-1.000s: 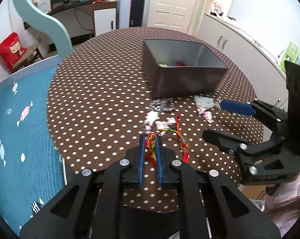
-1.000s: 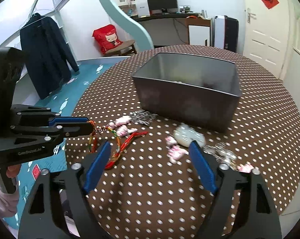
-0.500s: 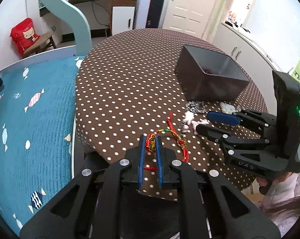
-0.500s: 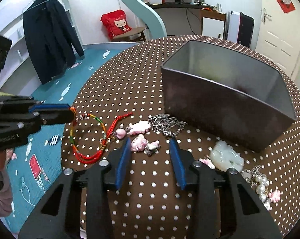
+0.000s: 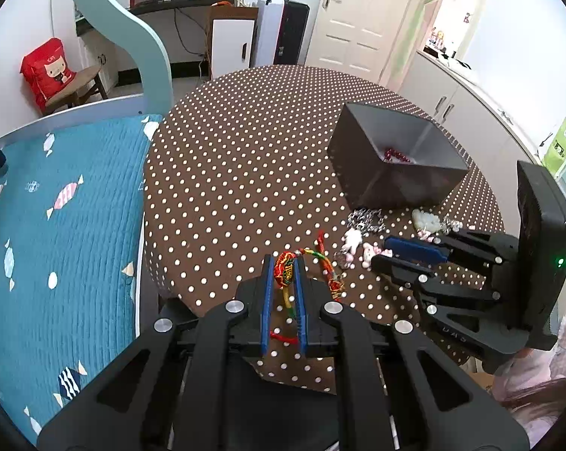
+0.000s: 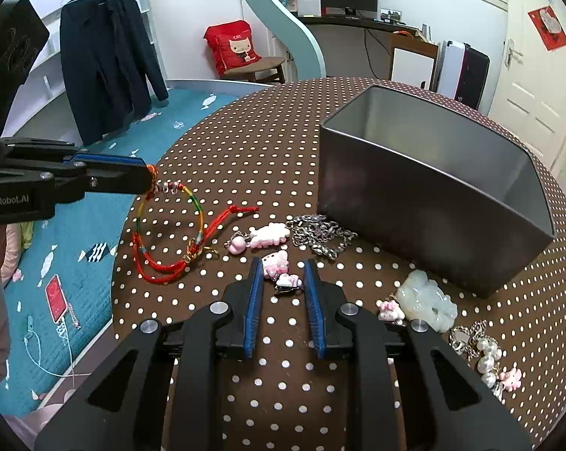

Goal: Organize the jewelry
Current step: 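Lift the red string bracelet with the left tool and lower it into the box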

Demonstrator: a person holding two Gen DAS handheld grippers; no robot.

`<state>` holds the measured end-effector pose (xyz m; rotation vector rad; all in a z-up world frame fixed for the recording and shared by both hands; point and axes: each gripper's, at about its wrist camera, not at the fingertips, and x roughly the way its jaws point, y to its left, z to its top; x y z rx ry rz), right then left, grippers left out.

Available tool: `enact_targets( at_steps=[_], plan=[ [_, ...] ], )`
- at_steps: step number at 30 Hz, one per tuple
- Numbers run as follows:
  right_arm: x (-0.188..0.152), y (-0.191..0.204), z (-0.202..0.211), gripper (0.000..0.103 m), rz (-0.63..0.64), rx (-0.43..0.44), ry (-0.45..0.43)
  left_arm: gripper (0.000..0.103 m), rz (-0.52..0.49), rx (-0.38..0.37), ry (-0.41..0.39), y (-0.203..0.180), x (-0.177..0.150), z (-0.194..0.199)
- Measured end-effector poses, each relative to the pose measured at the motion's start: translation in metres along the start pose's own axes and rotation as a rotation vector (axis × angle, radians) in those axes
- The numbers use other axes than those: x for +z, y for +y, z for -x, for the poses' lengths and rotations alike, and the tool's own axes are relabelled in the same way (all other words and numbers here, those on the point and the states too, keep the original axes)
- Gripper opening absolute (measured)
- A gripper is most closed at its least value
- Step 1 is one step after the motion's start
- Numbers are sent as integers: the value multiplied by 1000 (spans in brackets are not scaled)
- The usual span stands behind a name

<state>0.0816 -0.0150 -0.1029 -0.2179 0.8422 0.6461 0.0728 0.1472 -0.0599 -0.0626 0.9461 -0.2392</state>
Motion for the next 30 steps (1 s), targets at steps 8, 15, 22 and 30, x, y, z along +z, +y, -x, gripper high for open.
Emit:
enact_targets(
  at_steps=[8,15,22,30],
  plan=[
    [2,-16,22,14,-29,-10,-42,11,10,-19,-35,-12,13,10],
    [9,-34,47,14,-67,-33,-94,11,-6,-30,-67,-25,30,20],
    [22,-49,73,14,-87,-75,-161,11,-31,-62,-145,-40,61,42],
    [38,-75,92,14,-126,-127,-216,11,-85,-146,-228,-74,106,56]
  ],
)
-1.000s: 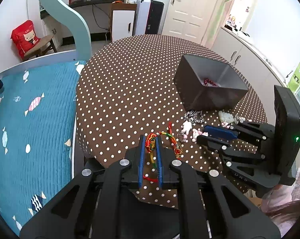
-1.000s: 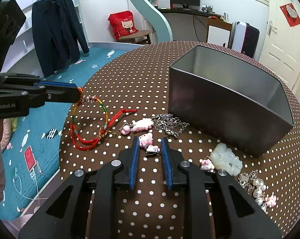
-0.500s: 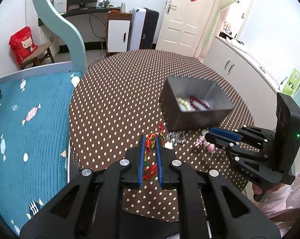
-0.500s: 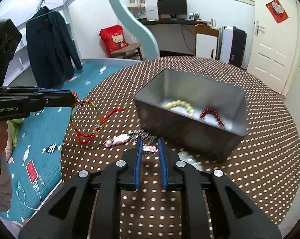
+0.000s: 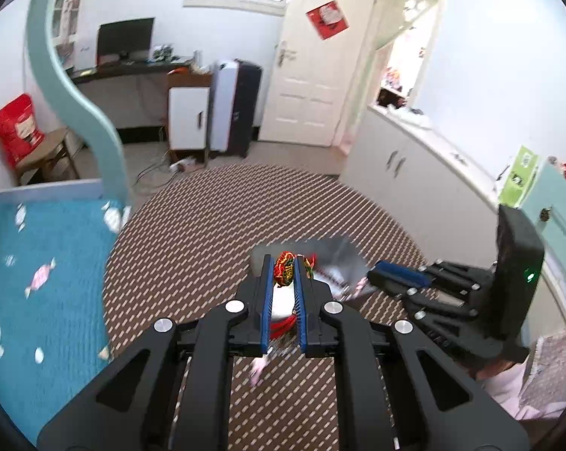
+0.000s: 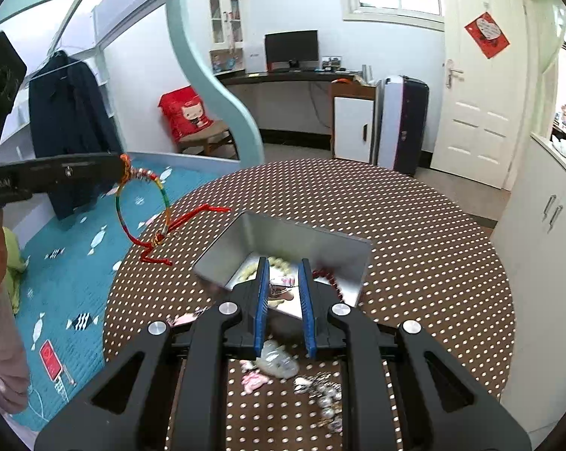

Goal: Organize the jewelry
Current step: 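Lift the red string bracelet with the left tool and lower it into the box, then open the left tool to release the string bracelet and withdraw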

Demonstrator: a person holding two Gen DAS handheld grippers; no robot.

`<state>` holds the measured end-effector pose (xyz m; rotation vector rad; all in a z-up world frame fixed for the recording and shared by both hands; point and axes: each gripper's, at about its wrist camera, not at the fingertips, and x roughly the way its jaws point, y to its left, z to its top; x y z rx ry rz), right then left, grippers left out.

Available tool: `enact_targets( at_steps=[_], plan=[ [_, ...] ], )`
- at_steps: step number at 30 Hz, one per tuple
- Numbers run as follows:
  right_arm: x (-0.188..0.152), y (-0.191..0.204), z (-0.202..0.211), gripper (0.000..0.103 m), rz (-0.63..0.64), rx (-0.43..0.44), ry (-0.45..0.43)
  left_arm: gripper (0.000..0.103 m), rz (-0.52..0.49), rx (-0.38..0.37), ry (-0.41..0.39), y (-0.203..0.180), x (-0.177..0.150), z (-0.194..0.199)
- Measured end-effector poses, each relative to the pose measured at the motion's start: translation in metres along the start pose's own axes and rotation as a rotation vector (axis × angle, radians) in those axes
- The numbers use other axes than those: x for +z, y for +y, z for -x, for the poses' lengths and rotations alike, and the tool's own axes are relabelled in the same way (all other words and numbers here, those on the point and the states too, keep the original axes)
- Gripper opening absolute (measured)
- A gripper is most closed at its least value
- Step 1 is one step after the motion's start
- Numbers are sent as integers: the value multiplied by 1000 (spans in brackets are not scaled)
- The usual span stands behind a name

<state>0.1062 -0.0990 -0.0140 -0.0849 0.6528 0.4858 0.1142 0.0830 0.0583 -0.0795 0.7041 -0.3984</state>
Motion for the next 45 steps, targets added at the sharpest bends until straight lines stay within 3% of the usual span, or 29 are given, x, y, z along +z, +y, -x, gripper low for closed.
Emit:
enact_targets(
  at_steps=[5,13,21,22,23,25,36,41,45],
  plan=[
    [7,-12,-3,14,-20,-17,-5,11,-14,-66,3,-16,20,-27],
    [7,-30,-14,14,-69,-33,29,11,39,-52,160,-15,3,-93],
    [17,-32,-19,15,-65,-18,34,11,59,-24,214,-7,-16,-105],
    [19,-31,-20,18,-66,-6,35,12,60,-15,214,-5,-18,-104],
    [20,-33,-21,39,-76,7,38,12,60,-9,214,-3,-19,-103],
    [21,-36,-20,61,-107,1,36,23,65,-1,210,0,-23,-99],
    [12,-30,-7,60,-101,-24,35,24,75,22,201,12,-43,-80],
    [3,-29,-3,60,-110,-41,44,36,78,48,205,11,-53,-74],
    [-10,-29,3,63,-123,-61,45,58,70,83,202,11,-63,-71]
  ],
)
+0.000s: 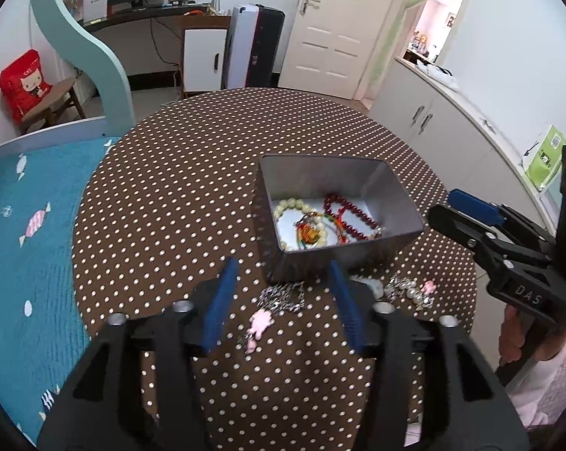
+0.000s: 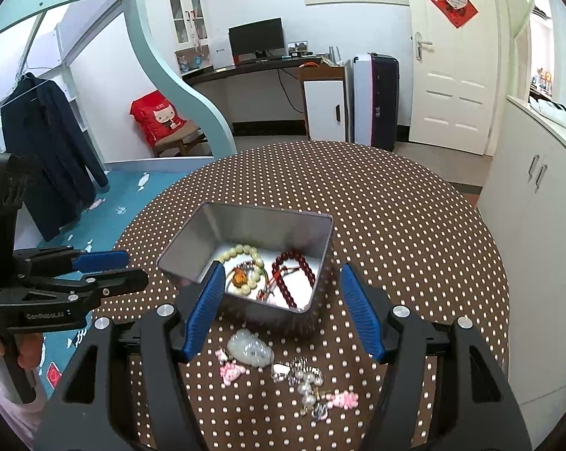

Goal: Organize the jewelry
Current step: 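Open the left tool to release the string bracelet and withdraw, then grasp the pink charm with the left tool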

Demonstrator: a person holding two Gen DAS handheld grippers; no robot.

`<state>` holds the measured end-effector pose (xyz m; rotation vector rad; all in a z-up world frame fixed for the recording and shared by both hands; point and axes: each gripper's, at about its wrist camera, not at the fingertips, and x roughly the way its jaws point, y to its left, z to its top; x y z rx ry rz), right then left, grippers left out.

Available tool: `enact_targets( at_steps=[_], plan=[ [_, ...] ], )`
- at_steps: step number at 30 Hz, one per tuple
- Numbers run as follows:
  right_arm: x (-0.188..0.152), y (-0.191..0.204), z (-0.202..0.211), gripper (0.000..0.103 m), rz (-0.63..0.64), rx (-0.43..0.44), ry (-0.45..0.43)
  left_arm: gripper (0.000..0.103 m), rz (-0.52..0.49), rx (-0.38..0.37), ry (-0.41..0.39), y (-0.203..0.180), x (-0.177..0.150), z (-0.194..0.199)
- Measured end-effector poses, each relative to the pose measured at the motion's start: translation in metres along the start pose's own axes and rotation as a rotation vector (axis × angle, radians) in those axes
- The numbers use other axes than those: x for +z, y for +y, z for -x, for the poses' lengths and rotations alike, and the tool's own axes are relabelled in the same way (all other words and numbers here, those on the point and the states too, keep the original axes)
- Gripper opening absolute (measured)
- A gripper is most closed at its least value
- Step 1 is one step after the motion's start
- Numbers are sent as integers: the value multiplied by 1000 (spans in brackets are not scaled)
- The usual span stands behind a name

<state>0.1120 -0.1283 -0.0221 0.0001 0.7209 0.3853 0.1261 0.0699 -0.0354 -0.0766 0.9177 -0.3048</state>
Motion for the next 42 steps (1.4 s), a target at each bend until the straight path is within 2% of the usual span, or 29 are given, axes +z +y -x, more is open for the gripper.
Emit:
enact_targets(
  at_steps=[3,4,6,8,10,13,18,19,21,23,30,33,36,38,42],
  plan=[
    [-9,0,3,73,-9,-27,-4,60,-13,19,16,2,-11,-4],
    [-15,1,3,77,-12,-63,-2,61,-11,22,24,3,-15,-5],
    [-24,0,2,78,-26,-91,7,61,-12,34,38,7,-24,-10],
    [-31,0,1,78,-44,-74,17,61,-29,54,47,8,-35,-16],
    [-40,3,1,78,-45,-61,24,48,-56,85,66,7,-47,-24],
    [-52,7,-3,80,-55,-66,51,39,-51,110,96,12,-61,-34],
    [-68,15,-12,80,-40,-64,104,38,-43,96,62,16,-70,-34],
    [-71,18,-13,80,-30,-67,114,35,-41,93,59,17,-71,-34],
    [-75,23,-14,80,-22,-59,122,30,-54,113,55,14,-72,-35],
    [-78,26,-14,80,-14,-47,124,30,-74,122,55,9,-74,-36],
    [-86,36,-18,80,28,-34,146,13,-158,143,56,-7,-74,-37],
    [-89,39,-17,75,50,-42,150,12,-186,165,64,-10,-70,-40],
    [-90,38,-17,66,46,-9,151,12,-203,168,70,-11,-70,-40],
    [-90,39,-20,57,56,-20,156,12,-193,150,73,-8,-70,-39],
    [-88,46,-30,49,79,-19,161,12,-153,108,66,-1,-72,-30]
  ],
)
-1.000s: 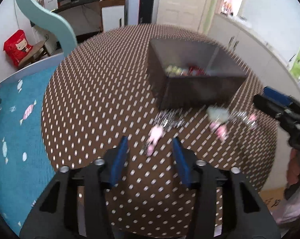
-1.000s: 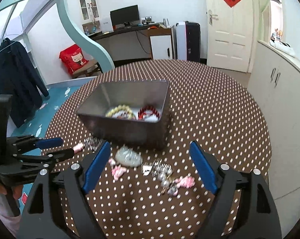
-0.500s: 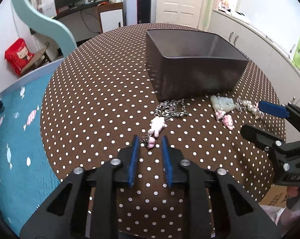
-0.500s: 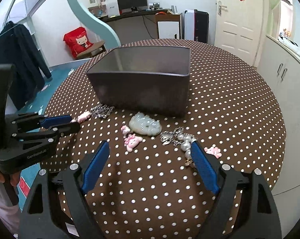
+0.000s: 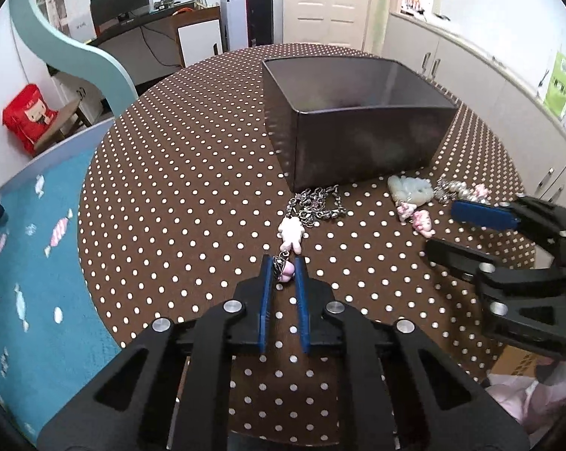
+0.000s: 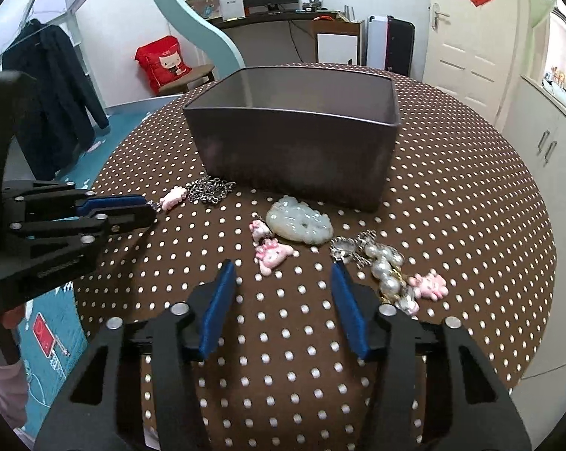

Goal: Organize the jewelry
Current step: 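Grasp the pink charm with the left tool, then carry the pink charm into the grey box and open the left tool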

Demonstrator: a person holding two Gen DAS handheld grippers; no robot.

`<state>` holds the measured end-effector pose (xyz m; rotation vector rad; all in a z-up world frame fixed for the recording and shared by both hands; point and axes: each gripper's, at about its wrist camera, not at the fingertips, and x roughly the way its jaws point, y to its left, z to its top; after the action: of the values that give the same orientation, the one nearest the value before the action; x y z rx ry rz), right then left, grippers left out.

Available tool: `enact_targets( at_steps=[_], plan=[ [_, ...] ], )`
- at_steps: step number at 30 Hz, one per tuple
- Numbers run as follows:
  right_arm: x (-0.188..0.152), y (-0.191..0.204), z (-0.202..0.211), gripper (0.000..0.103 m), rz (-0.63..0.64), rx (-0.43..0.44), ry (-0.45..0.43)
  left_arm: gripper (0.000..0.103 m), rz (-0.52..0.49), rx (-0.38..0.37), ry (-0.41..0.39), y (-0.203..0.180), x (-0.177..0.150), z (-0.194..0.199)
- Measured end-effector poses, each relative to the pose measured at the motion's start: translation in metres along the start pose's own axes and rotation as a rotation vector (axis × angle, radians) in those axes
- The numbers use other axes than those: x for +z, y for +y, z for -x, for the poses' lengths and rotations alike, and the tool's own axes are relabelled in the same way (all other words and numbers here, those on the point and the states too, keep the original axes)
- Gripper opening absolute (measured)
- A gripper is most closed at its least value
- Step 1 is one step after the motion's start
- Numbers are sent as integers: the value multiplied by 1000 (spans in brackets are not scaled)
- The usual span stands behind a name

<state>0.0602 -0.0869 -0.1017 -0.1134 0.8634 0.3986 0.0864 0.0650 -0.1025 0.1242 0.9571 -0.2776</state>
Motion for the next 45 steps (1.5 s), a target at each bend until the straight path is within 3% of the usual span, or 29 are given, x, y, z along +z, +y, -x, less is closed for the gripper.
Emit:
enact_targets(
  at_steps=[3,8,27,45],
  plan=[
    [5,7,-6,44,34,-38,2,12,17,-26,-9,2,-1,5],
    [6,15,-9,20,98,-38,-24,12,24,-44,-25,1,0,11],
    [7,18,2,16,78,-42,-34,12,20,-81,-101,4,10,40],
    [45,-3,41,16,28,-66,-125,12,8,-122,-173,7,51,81]
  ],
)
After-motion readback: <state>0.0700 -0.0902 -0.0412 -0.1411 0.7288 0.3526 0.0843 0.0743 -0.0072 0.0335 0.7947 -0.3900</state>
